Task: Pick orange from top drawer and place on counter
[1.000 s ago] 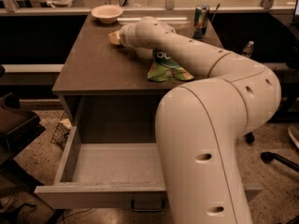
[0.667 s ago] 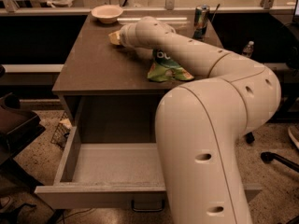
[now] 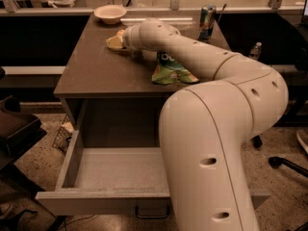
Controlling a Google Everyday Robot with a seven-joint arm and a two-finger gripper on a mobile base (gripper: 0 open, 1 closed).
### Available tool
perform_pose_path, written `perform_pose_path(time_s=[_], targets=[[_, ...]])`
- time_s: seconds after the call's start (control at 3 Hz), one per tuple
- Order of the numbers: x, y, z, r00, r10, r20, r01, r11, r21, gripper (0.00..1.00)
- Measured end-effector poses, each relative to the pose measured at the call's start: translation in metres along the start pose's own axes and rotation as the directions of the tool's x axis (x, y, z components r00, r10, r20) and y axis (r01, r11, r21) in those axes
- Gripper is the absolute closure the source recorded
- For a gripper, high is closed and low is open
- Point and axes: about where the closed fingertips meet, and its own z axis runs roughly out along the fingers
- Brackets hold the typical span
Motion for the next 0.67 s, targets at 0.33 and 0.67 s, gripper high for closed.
perform_pose_path(time_s=[0.33, 0.67], targets=[[0.0010, 0.0014, 0.0014, 1.000, 0.000, -0.002, 0.000, 1.0000, -0.002, 0.00], [0.0010, 0.0014, 0.0014, 1.000, 0.000, -0.002, 0.000, 1.0000, -0.002, 0.00]])
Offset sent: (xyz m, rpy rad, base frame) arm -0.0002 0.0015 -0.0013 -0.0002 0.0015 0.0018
